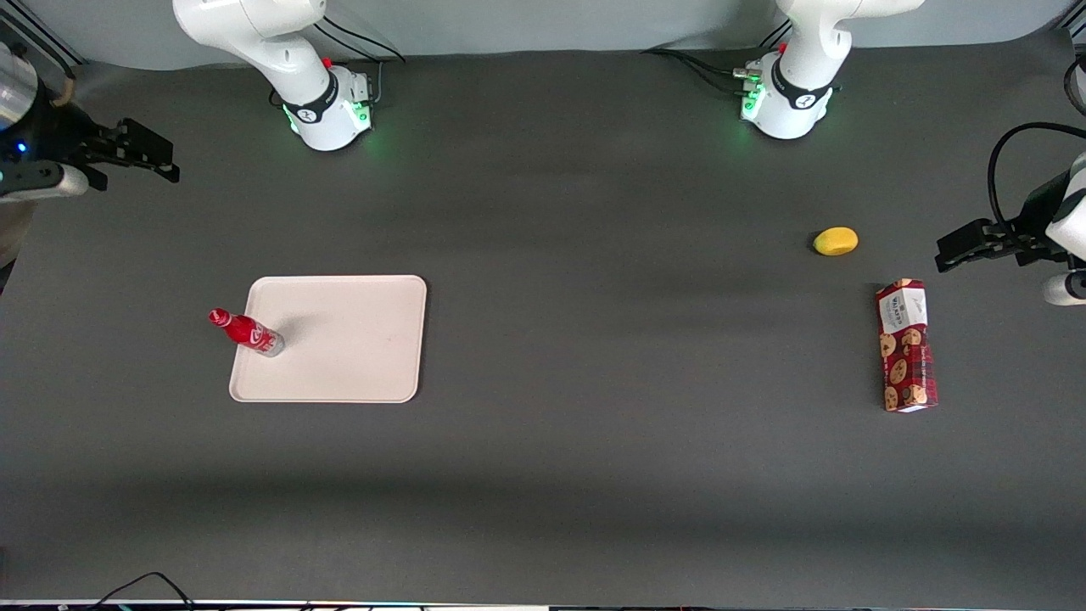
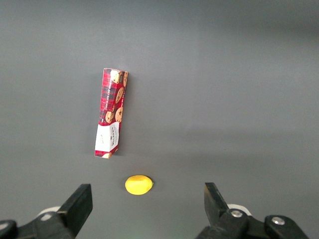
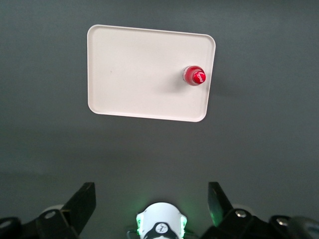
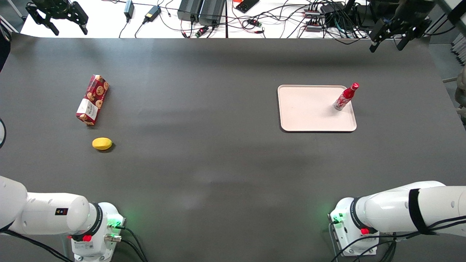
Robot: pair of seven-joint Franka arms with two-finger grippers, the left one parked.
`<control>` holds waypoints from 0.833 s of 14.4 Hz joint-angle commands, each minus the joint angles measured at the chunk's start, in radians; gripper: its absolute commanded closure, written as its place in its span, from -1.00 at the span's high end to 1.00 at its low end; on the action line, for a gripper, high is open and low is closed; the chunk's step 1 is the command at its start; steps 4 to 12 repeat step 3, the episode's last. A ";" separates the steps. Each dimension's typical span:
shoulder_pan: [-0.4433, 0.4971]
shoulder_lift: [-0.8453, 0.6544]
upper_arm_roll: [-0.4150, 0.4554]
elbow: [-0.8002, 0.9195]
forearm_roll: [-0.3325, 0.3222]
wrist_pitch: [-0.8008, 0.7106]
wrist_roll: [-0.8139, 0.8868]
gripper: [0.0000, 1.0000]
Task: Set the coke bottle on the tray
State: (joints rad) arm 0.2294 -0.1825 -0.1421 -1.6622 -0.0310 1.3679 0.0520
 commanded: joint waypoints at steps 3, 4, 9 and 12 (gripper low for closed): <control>0.004 0.038 0.012 0.082 0.013 -0.050 0.063 1.00; 0.004 0.038 0.012 0.082 0.013 -0.050 0.063 1.00; 0.004 0.038 0.012 0.082 0.013 -0.050 0.063 1.00; 0.004 0.038 0.012 0.082 0.013 -0.050 0.063 1.00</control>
